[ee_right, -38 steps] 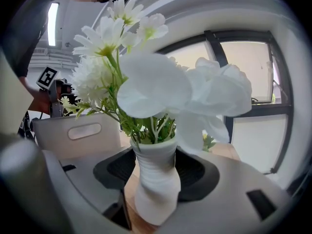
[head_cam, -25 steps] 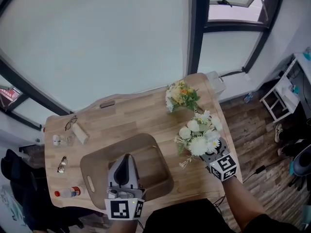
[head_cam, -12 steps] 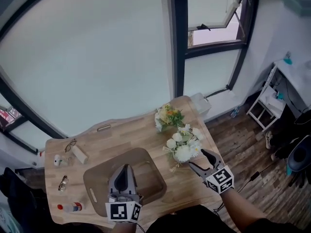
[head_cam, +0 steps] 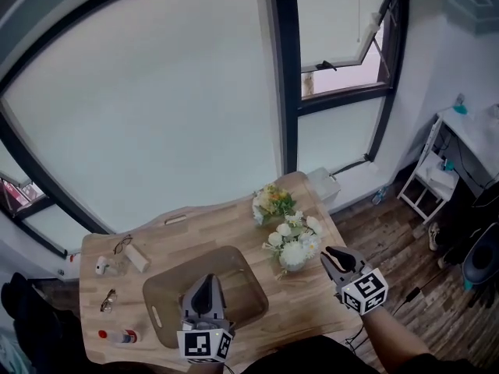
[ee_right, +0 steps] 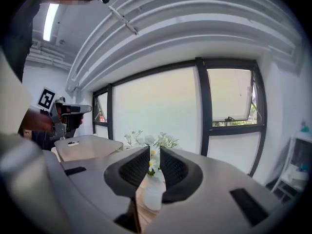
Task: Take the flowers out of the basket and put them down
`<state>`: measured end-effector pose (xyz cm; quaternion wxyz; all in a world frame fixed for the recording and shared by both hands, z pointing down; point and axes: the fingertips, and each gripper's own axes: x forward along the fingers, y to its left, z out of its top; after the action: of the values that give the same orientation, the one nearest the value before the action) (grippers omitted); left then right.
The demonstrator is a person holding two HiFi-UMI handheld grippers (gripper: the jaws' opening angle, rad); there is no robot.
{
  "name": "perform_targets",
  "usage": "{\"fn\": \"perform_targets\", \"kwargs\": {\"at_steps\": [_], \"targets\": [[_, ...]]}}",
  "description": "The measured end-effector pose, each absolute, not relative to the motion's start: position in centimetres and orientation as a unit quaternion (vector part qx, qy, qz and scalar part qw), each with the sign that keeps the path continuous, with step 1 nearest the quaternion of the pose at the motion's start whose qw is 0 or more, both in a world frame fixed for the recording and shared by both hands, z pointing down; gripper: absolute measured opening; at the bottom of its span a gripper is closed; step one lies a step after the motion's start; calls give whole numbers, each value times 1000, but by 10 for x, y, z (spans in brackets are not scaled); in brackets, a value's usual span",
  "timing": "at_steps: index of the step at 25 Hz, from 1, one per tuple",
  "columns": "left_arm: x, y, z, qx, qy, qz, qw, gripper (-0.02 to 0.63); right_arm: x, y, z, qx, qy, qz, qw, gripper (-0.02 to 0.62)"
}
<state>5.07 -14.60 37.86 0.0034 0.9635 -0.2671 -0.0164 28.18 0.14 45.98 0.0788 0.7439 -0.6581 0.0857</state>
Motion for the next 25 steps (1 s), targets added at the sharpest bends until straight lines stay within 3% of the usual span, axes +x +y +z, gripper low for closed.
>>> {"fn": "perform_targets", "kwargs": {"at_steps": [6,25], "targets": [[42,-145,376,962,-273,-19,4,2,278,2,448,742,-664,79,50,23],[51,-146,386,962,-273,-7,6,2,287,-2,448,749,-654,79,66,21]]}}
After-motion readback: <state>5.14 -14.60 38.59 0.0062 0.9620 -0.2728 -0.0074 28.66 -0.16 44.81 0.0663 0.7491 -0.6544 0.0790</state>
